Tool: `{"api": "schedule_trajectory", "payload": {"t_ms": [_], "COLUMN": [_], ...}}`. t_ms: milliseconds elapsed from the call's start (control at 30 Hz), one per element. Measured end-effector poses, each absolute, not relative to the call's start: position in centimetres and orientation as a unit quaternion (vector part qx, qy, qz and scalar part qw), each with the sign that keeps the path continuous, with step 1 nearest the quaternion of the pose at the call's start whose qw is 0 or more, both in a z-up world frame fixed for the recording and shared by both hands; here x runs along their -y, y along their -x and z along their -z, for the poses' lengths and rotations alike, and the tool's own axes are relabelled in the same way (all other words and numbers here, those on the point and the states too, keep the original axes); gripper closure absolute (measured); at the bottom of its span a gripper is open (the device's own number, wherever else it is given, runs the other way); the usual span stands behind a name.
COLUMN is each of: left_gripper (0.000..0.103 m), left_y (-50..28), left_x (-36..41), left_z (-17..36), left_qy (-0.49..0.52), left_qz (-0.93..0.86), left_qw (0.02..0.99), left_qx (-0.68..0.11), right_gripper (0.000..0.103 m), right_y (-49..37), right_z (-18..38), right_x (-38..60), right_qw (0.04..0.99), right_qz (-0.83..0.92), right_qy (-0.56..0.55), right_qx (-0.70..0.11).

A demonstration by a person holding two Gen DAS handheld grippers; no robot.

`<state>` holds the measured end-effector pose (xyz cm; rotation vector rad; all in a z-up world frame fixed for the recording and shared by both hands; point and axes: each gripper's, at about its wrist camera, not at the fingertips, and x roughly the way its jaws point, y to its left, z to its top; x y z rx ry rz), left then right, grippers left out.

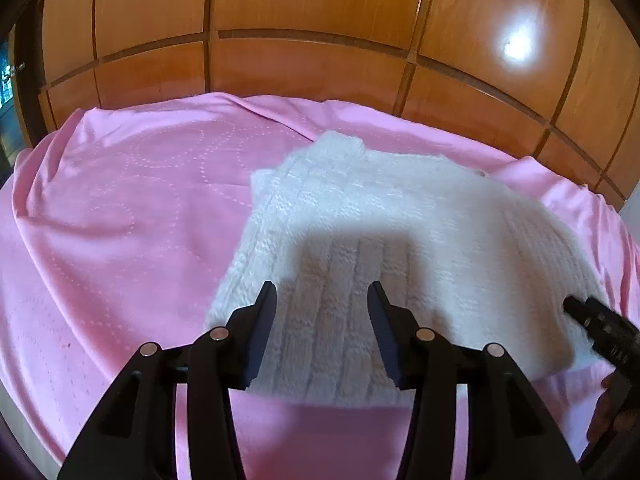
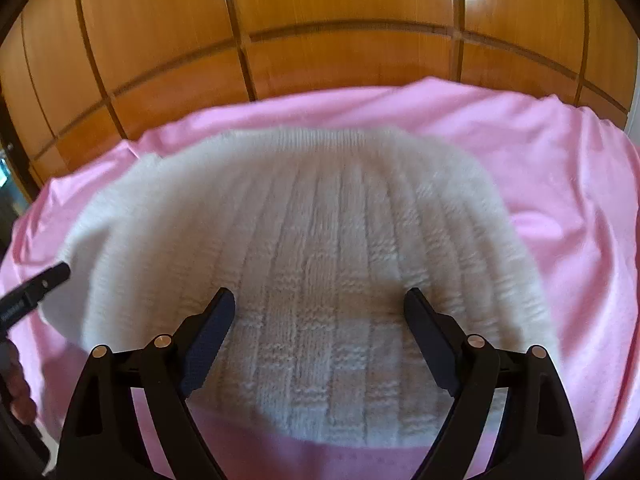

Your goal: Fold small clothes

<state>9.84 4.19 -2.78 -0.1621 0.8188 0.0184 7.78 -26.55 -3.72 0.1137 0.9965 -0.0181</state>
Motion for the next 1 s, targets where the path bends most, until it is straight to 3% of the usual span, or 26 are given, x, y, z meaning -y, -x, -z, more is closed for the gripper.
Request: {"api": "schedule_trajectory", "payload": {"t_ms": [200,300,467,600,800,1000], "left_gripper": [0.052,0.052,0.052,0.046,0.045,0.043], "left_y": [-9.6,-9.2,-8.5,-8.1,-7.9,-7.8], "left_x": [-2.4,-2.1,-1.8,-1.3,-0.1,1.4], "left_z": [5.5,4.8,3.0,1.6,0.4,-0.2], "left_qy": [0.036,0.032,0.034,0.029,0.021,0.003], "left_qz": [-0.020,-0.019,-0.010,0.001,0.015,0.025], "left_qw": [0.900,0.903,0.909,0.917,0.921,0.922], "left_qx": [-0.435,-0.428,-0.414,-0.398,-0.388,-0.386], "right_gripper": [0.017,0.016,0.012,0.012,0.012,0.012], "right_y": [-7.0,-6.5,-6.5,-6.6,-6.5,-8.2], "right_z": [3.5,6.2,6.3,5.2,2.6,4.8], "right_x": [30.5,33.0,32.0,32.6,36.8,41.5], "right_qw": [0.874,0.861,0.871,0.871,0.879,0.854], "right_qz": [0.060,0.073,0.069,0.055,0.048,0.045], "right_qy": [-0.066,-0.105,-0.077,-0.089,-0.155,-0.230], "right_qx": [-0.478,-0.492,-0.480,-0.480,-0.448,-0.465]}}
